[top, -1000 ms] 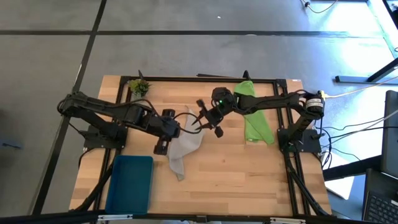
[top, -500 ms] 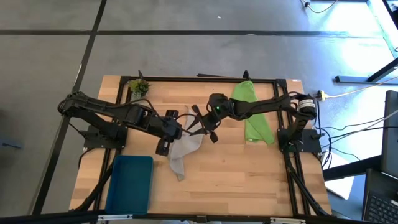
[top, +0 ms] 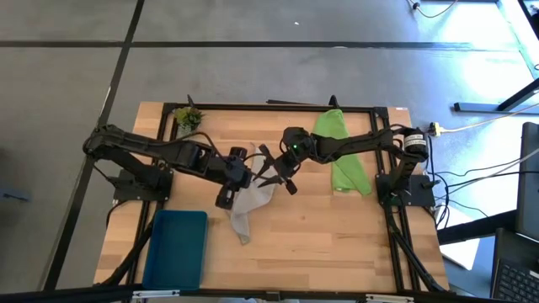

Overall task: Roll microfiber towels into tight, uniform cylinder then place into a basket
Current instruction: Roll the gray towel

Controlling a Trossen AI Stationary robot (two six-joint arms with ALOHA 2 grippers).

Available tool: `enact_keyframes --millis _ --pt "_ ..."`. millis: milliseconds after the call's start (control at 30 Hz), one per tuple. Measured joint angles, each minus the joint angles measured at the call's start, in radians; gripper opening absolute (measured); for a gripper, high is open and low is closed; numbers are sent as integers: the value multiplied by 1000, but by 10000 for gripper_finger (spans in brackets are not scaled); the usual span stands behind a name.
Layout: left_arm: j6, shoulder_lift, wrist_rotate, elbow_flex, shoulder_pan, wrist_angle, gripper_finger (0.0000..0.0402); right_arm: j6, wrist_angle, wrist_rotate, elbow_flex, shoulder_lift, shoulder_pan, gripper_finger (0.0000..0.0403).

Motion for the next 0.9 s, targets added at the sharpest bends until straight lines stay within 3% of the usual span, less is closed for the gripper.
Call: enact_keyframes --millis 533,900 --pt "59 -1 -81 0 24 14 0 -49 -49 -59 0 0 3 122" --pt "102 -2 -108 1 25 69 0 -50 -78 -25 0 0 11 122"
